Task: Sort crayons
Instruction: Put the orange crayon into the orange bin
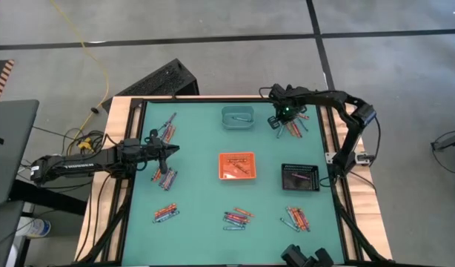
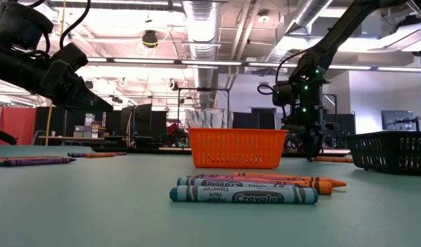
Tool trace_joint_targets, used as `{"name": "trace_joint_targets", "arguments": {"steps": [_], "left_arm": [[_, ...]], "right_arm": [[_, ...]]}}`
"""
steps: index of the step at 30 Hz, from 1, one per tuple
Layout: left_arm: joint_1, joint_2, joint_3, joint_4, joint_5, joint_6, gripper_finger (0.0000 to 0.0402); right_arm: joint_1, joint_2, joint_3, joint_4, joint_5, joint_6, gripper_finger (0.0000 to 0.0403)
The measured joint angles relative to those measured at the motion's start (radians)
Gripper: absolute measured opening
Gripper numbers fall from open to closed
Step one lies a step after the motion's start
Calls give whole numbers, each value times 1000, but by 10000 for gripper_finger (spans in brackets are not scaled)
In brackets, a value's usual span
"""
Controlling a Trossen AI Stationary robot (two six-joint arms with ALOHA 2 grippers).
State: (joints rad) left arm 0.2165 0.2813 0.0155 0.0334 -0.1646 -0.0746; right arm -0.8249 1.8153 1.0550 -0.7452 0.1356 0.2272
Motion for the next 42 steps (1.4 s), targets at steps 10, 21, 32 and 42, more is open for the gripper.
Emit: {"name": "trace_joint_targets", "arguments": {"steps": [10, 21, 32, 42], "left_arm": [[0, 0, 0, 0, 0, 0, 17], [0, 0, 0, 0, 0, 0, 17], [0, 0, 0, 0, 0, 0, 17], [0, 0, 0, 0, 0, 0, 17]], "right_arm": [[0, 1, 4, 18, 0, -23, 4], [27, 7, 112, -46, 47, -68, 4], [91, 5, 270, -169, 51, -89, 4], [267, 3, 457, -232, 51, -111, 5]]}}
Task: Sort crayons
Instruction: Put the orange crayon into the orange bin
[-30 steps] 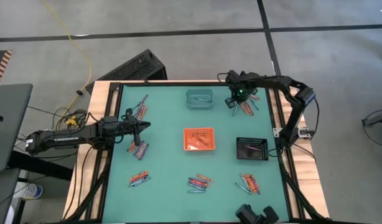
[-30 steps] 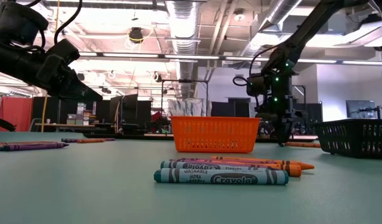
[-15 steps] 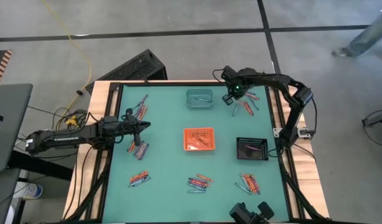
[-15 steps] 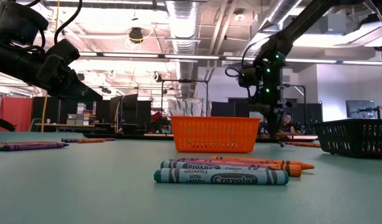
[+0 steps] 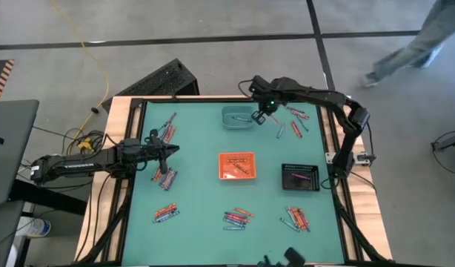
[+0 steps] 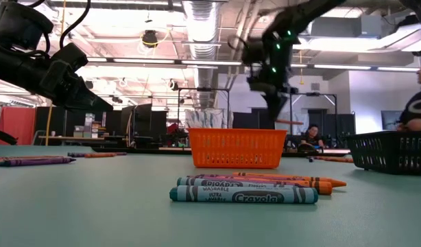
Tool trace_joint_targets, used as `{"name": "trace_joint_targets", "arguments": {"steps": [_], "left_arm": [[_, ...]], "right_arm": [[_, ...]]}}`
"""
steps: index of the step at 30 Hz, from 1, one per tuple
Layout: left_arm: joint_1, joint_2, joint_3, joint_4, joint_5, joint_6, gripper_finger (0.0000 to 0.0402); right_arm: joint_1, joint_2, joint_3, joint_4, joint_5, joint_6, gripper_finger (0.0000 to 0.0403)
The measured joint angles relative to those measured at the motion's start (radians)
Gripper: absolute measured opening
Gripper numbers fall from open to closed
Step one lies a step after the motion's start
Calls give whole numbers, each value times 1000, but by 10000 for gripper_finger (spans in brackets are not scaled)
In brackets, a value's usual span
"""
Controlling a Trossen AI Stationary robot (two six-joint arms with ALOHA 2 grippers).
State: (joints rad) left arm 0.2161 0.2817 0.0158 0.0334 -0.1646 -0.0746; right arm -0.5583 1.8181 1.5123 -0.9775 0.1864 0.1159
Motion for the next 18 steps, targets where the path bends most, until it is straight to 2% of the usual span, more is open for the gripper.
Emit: {"name": "trace_joint_targets", "arguments": {"steps": [7, 18], "left_arm": [[0, 0, 0, 0, 0, 0, 17], [0, 0, 0, 0, 0, 0, 17]], "right_arm": [[209, -1, 73, 28, 0, -26, 6], [511, 2, 70, 252, 0, -120, 6]]}}
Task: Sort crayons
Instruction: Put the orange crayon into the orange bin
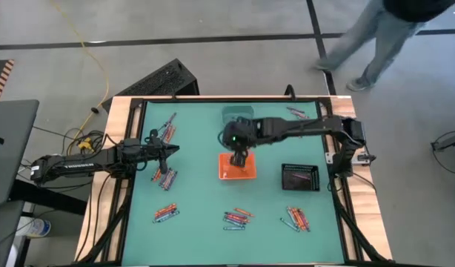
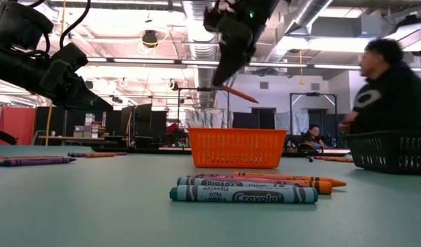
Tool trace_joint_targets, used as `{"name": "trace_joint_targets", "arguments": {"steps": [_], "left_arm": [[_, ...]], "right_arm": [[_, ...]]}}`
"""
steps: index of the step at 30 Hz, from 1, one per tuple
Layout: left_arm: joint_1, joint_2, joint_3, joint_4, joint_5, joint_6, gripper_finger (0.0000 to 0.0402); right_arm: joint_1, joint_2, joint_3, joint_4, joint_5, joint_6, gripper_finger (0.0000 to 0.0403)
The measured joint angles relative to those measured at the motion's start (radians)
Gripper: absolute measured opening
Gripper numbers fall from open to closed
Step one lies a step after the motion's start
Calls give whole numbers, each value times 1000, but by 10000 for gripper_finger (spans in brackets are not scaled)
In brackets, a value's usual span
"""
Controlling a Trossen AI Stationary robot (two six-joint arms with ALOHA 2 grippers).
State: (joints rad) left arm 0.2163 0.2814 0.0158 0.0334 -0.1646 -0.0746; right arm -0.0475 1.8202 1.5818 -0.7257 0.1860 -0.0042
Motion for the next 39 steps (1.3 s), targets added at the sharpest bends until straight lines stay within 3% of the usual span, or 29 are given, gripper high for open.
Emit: {"name": "trace_joint_targets", "arguments": {"steps": [8, 17, 39], "left_arm": [[0, 0, 0, 0, 0, 0, 17], [0, 0, 0, 0, -2, 0, 17], [0, 0, 0, 0, -4, 0, 17]], "right_arm": [[96, 49, -1, 59, 47, -41, 6], [113, 178, -1, 77, 52, -83, 6], [105, 182, 0, 22, 48, -22, 6]]}}
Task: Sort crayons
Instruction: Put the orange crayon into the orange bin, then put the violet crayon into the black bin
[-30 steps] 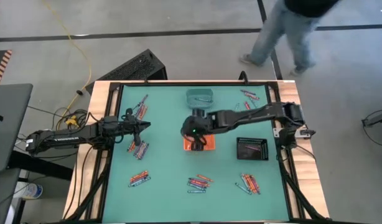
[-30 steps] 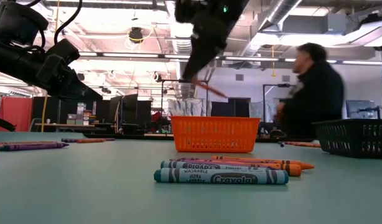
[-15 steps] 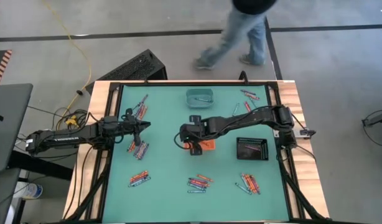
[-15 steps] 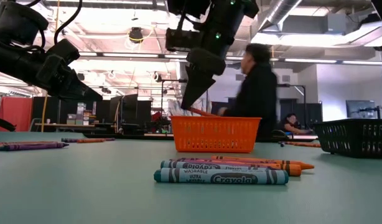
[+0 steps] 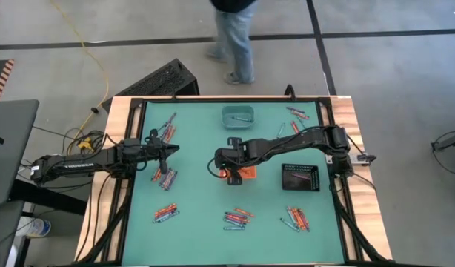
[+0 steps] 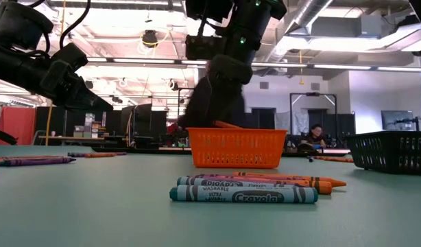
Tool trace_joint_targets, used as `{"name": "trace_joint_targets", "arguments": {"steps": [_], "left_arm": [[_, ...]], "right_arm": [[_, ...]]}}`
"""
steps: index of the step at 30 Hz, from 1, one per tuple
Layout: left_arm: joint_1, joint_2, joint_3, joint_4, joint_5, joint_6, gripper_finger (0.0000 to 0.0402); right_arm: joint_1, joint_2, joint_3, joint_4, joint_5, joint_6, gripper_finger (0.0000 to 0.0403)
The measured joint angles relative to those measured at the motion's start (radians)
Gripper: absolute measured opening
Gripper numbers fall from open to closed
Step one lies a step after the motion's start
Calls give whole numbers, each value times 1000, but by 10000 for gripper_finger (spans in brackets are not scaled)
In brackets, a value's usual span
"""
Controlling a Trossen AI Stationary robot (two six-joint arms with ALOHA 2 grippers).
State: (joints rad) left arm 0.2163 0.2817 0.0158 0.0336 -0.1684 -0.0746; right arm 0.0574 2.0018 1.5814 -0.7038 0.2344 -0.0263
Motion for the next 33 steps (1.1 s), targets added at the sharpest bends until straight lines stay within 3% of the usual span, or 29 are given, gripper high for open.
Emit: {"name": "trace_joint_targets", "arguments": {"steps": [13, 23, 27, 33], "left_arm": [[0, 0, 0, 0, 0, 0, 17], [0, 1, 0, 0, 3, 0, 17], [0, 1, 0, 0, 4, 0, 17], [0, 1, 0, 0, 3, 0, 17]], "right_arm": [[0, -6, 8, -102, 0, 2, 98], [44, -158, 14, -152, 0, 6, 107], [66, -272, -84, -48, 0, -76, 107], [62, -474, -399, 359, -11, -147, 107]]}}
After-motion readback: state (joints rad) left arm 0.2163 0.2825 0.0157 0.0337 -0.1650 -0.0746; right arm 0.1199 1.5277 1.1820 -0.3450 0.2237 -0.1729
